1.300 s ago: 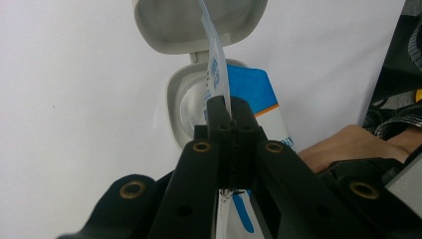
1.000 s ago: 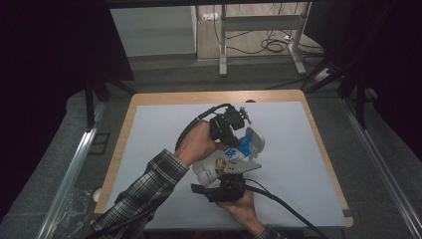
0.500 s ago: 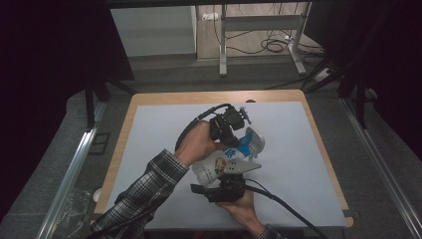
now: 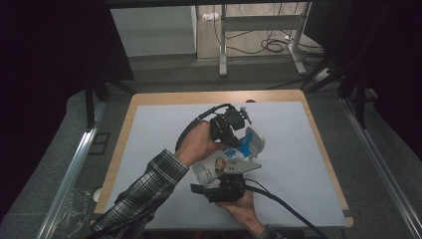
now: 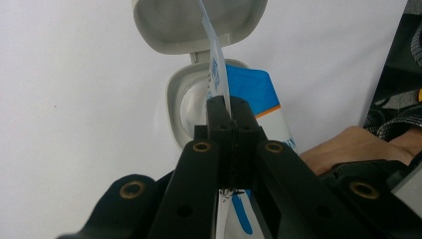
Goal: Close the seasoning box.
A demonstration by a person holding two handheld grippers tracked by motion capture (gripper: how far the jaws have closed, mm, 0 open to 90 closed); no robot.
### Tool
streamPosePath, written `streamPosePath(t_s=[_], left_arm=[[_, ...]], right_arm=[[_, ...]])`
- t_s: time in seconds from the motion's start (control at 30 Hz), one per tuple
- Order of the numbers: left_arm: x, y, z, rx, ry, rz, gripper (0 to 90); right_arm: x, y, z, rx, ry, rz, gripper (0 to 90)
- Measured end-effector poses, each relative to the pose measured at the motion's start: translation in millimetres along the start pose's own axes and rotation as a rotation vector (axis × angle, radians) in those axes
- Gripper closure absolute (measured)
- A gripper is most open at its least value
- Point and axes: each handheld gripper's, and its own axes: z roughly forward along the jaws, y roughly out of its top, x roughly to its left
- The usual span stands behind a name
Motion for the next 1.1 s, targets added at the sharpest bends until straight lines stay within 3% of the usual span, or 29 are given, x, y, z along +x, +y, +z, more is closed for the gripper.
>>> streamPosePath(t_s=[1.1], left_arm=[[-3.2, 4.4, -0.3, 0.014, 0.013, 0.005, 90.0]], right_arm=[[-0.1, 0.7, 0.5, -0.02, 0.01, -0.014, 36.6]])
